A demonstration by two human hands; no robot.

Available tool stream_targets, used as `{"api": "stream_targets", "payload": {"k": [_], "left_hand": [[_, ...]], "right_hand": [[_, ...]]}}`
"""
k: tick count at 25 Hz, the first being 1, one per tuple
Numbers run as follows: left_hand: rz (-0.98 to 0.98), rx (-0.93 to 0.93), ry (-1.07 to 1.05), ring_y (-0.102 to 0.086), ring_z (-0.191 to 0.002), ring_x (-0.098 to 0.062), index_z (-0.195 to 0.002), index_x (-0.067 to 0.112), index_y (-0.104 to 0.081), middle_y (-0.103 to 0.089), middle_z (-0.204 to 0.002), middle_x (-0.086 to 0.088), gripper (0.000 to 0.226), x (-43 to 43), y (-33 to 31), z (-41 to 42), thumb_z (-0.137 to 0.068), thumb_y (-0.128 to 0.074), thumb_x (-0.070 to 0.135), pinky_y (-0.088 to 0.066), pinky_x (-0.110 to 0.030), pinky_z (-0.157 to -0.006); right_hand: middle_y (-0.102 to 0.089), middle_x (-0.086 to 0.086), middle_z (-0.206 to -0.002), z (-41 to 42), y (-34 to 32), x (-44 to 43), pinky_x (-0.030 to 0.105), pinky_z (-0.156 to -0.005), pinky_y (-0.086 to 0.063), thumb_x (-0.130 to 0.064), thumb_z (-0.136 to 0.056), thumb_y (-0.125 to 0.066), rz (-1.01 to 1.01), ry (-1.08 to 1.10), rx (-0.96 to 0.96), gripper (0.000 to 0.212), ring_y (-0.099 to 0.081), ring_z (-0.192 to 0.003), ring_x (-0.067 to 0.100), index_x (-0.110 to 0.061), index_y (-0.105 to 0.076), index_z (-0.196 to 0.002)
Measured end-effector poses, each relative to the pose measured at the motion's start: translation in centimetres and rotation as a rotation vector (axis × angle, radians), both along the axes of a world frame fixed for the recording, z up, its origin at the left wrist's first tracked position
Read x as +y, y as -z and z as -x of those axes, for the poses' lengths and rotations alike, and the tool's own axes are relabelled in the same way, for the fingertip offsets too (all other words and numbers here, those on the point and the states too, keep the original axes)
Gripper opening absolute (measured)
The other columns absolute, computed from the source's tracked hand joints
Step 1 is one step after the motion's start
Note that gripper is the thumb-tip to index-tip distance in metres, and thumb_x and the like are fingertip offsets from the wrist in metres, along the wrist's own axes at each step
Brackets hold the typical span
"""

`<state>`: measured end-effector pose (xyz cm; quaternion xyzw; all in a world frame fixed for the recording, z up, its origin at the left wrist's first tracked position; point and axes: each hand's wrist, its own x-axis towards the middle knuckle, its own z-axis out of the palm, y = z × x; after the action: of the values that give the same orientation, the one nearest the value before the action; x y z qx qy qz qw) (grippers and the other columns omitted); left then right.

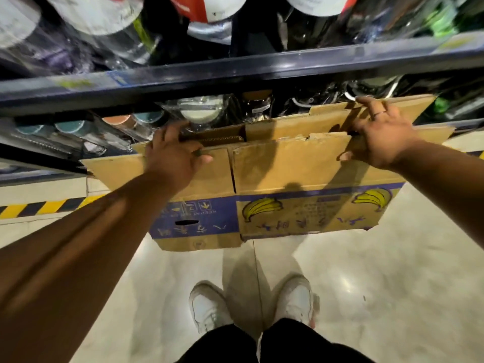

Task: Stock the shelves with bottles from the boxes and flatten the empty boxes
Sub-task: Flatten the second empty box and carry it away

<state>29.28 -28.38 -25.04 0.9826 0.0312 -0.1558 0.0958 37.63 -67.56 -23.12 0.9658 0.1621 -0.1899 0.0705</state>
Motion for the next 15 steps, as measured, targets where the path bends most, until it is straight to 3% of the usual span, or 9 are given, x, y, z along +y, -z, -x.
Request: {"api": "stream_targets", "payload": {"k": [3,6,9,12,15], "left_hand": [[-0.043,-0.003,0.000,-0.033,-0.138,-0.038,-0.125,0.028,-0.064,-0.038,-0.150,-0.010,0.047,0.5,2.3,-1.0,-0.093,-0.049,0.059,-0.027,-0.054,-0.114],[-0.151,0.030,0.054,-0.037,-0.136,-0.040,-0.133,0.027,-0.056,-0.043,-0.146,-0.015,0.054,1.1,3.0,-1.6,-0.093,-0.043,0.062,-0.023,-0.055,-0.115],[-0.216,0.003,0.192,-0.042,-0.129,-0.043,-0.138,0.022,-0.051,-0.045,-0.139,-0.018,0.056,1.7,2.7,-0.4,-0.092,-0.057,0.053,-0.028,-0.056,-0.110],[-0.176,-0.098,0.291,-0.051,-0.110,-0.047,-0.131,0.016,-0.059,-0.051,-0.125,-0.023,0.054,2.2,2.0,1.8,-0.084,-0.073,0.038,-0.042,-0.059,-0.095],[-0.123,-0.132,0.308,-0.054,-0.102,-0.047,-0.127,0.014,-0.064,-0.056,-0.119,-0.023,0.053,2.6,0.9,3.9,-0.078,-0.079,0.030,-0.047,-0.057,-0.086]], "right_hand": [[-0.014,0.014,-0.160,-1.6,1.5,0.8,0.051,-0.117,-0.017,-0.057,-0.072,-0.078,0.040,0.030,0.023,0.074,-0.013,-0.146,0.040,-0.036,-0.051,-0.138],[-0.038,0.023,-0.138,-2.2,2.5,1.5,0.045,-0.109,-0.028,-0.058,-0.073,-0.076,0.046,0.026,-0.031,0.069,-0.032,-0.131,0.041,-0.033,-0.057,-0.134],[-0.047,0.025,-0.125,-1.5,2.1,1.5,0.045,-0.100,-0.036,-0.053,-0.073,-0.078,0.048,-0.005,-0.069,0.065,-0.044,-0.116,0.042,-0.024,-0.062,-0.129],[-0.055,0.029,-0.117,0.6,1.5,0.7,0.049,-0.092,-0.038,-0.045,-0.069,-0.084,0.074,-0.070,-0.125,0.061,-0.050,-0.104,0.045,-0.011,-0.068,-0.117],[-0.057,0.030,-0.106,2.3,0.8,0.0,0.049,-0.085,-0.038,-0.040,-0.065,-0.087,0.047,-0.109,-0.165,0.056,-0.052,-0.096,0.045,-0.006,-0.071,-0.106]]}}
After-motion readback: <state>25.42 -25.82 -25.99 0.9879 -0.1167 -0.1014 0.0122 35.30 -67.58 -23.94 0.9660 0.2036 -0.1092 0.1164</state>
